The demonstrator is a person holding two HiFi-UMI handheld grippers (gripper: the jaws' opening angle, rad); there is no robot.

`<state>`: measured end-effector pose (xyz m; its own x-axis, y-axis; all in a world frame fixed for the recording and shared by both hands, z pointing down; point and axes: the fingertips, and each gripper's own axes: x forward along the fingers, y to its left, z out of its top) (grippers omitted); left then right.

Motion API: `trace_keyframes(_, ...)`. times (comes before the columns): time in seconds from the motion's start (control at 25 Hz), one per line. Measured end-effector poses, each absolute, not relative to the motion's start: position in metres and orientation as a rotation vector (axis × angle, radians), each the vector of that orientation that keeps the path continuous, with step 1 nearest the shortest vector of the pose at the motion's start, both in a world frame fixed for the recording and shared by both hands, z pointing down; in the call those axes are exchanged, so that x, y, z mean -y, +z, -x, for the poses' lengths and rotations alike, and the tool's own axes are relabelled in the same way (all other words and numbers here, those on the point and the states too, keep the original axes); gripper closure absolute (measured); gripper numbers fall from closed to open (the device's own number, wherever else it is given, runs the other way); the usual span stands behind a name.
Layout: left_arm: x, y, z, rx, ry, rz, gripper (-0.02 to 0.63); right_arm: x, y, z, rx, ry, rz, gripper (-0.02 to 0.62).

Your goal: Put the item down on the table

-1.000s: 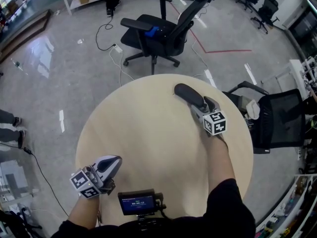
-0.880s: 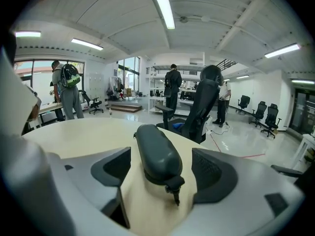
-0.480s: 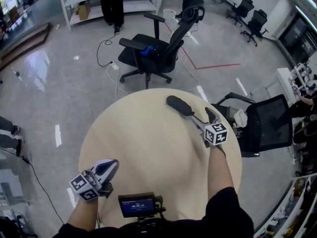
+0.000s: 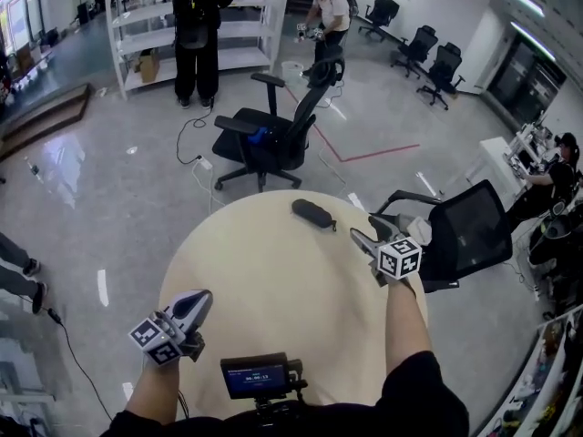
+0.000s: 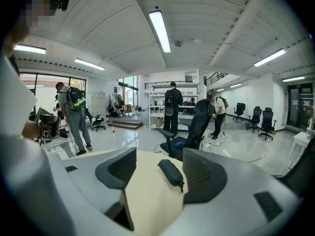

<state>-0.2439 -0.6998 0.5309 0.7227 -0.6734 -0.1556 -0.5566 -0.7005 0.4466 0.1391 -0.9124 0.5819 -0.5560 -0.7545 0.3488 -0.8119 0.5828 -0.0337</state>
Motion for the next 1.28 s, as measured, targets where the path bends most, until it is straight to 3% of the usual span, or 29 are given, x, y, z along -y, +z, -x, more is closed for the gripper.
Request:
trace_keyframes(0.4, 0.661, 0.472, 0.272, 0.985, -0.420, -2.637, 0.604, 0.813, 0.490, -0.133, 2.569, 0.169, -1.290, 0.523)
trace_keyframes(0.56, 0.641, 0.453, 0.291, 0.977, -0.415, -2.665, 0.604, 0.768, 0.457, -0.125, 2.615, 0.144, -1.333, 0.591)
trace_keyframes(0.88, 0.600, 0.421, 0.303, 0.929, -0.380, -2.737, 0.604, 0.676, 0.404, -0.122, 2.729, 0.129, -1.418, 0.591)
trace_keyframes(1.28, 0.522, 0.376, 0.251, 1.008, -0.405, -2.762, 0.604, 0.559, 0.372, -0.174, 2.824, 0.188, -1.426, 0.591)
